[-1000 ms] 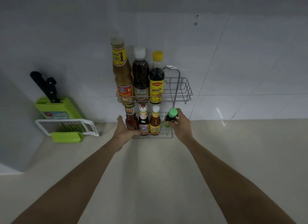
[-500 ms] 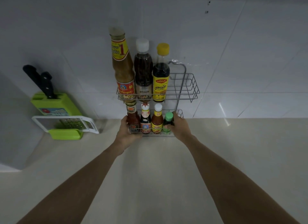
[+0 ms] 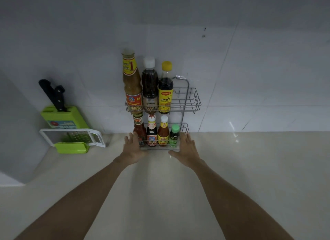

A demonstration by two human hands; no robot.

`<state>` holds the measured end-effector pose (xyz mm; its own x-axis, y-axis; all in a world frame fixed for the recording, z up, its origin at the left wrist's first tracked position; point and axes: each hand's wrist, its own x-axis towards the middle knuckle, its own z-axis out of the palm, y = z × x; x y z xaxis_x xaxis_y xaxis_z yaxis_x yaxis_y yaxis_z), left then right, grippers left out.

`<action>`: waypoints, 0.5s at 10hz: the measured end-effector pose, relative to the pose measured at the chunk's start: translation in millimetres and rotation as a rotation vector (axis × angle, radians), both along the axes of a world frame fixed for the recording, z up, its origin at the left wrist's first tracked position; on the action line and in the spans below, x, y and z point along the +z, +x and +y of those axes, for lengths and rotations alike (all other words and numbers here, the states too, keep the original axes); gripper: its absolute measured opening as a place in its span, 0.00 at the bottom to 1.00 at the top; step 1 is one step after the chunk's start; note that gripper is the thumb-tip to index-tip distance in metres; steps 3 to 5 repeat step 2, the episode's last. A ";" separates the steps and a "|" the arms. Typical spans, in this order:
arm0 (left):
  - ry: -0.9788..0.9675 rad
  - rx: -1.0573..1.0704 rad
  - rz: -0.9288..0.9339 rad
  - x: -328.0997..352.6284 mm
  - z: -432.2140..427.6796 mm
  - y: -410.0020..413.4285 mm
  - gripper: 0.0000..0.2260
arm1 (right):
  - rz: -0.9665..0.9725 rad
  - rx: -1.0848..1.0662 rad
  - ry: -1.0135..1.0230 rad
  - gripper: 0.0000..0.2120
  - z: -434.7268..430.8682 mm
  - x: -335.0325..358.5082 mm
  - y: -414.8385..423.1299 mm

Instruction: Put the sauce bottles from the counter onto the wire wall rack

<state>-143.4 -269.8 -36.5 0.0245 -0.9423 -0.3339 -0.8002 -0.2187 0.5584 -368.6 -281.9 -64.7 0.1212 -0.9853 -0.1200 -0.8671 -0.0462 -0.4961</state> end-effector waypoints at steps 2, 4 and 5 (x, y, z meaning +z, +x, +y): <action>-0.023 -0.162 -0.319 54.5 48.0 -4.6 0.38 | 0.124 0.067 -0.001 0.42 47.9 65.7 -6.2; -0.023 -0.162 -0.319 54.5 48.0 -4.6 0.38 | 0.124 0.067 -0.001 0.42 47.9 65.7 -6.2; -0.023 -0.162 -0.319 54.5 48.0 -4.6 0.38 | 0.124 0.067 -0.001 0.42 47.9 65.7 -6.2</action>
